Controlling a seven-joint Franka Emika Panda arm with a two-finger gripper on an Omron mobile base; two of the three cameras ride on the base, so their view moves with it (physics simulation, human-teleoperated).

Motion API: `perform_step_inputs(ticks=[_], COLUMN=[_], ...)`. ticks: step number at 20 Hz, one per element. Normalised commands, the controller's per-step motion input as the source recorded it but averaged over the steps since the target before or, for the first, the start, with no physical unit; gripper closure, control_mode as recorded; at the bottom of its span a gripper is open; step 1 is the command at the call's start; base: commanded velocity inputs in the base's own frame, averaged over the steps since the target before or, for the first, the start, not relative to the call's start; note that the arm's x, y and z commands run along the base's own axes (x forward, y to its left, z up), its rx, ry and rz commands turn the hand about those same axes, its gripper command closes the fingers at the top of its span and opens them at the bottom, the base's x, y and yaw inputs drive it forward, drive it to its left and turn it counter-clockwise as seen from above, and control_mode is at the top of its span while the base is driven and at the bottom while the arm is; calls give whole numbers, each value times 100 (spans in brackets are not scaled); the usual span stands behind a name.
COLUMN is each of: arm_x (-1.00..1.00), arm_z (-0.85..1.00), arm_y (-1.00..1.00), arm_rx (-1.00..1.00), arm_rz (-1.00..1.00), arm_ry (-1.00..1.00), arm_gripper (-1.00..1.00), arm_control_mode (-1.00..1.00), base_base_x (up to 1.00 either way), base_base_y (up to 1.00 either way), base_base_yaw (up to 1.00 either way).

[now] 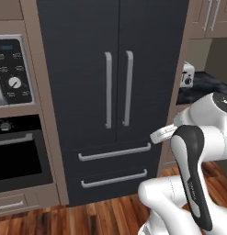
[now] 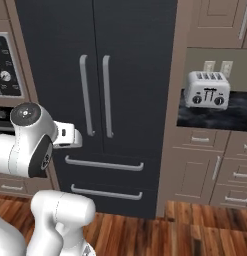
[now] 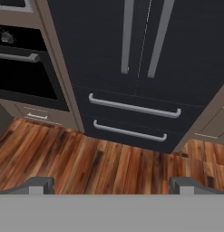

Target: Place one of the steaks on the plate and the other in the bowl. Then place the bowl in the fridge.

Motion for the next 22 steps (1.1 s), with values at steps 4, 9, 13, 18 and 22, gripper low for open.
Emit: perform_step_inputs(ticks=[4, 9, 13, 18, 22], arm_x=[0, 0, 0, 0, 0], arm_z=[0, 0, 0, 0, 0], arm_y=[0, 0, 0, 0, 0], arm_rx=[0, 0, 0, 0, 0], arm_rz=[0, 0, 0, 0, 0], arm_ry=[0, 0, 0, 0, 0], arm_gripper=[-100, -100, -100, -100, -100], arm_control_mode=[100, 100, 100, 100, 100], base_base_x=[-12, -14, -28, -32, -1], base_base_y=[8, 2, 0, 0, 0], base_base_yaw=[18, 13, 5, 5, 2])
